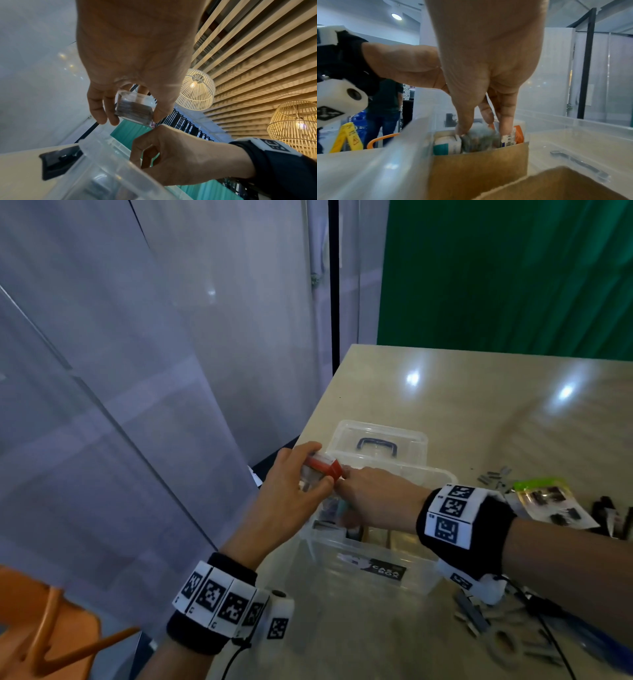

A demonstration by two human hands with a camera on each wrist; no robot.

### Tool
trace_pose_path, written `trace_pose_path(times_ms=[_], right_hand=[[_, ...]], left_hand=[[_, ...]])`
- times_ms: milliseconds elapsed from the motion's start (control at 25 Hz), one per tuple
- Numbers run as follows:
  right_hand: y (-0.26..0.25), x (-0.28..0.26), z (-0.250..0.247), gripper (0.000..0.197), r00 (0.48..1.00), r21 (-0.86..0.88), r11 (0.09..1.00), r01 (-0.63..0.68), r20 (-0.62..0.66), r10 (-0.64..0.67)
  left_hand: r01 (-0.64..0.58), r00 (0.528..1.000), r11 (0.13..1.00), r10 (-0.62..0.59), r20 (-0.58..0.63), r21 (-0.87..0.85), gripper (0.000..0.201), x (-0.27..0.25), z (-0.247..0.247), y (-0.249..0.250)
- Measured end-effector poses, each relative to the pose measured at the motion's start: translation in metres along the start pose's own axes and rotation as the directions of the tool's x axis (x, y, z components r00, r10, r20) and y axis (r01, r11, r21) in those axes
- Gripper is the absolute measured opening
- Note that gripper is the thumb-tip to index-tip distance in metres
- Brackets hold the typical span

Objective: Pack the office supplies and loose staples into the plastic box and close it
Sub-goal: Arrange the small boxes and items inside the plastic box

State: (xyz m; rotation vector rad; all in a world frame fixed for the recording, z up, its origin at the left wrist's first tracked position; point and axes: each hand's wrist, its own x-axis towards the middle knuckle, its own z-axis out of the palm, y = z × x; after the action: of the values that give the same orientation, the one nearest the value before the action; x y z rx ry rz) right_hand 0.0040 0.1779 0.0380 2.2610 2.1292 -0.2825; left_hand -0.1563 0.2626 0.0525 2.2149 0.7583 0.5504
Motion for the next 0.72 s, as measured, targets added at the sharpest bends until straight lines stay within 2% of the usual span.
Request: trace_pose_path(times_ms=[200, 440, 720], right_hand=[[0.026, -0.018, -0.033, 0.034, 0.989, 0.087, 0.994, -0.072, 0.138, 0.060], [0.097, -0.077, -0.086, 0.025, 0.976, 0.333, 0.918, -0.215, 0.116, 0.186], [0.159, -0.151, -0.074, 0.021, 0.946, 0.465, 0.824, -0.324, 0.161, 0.281]], left_hand=[[-0.039, 0.999, 0.998, 0.037, 0.034, 0.045, 0.051, 0.003, -0.002, 0.002], [-0.133, 0.981, 0.984, 0.113, 0.160, 0.116, 0.054, 0.006, 0.016, 0.027], [-0.282, 0.929, 0.953, 0.243, 0.279, 0.108, 0.055, 0.019, 0.080, 0.096]])
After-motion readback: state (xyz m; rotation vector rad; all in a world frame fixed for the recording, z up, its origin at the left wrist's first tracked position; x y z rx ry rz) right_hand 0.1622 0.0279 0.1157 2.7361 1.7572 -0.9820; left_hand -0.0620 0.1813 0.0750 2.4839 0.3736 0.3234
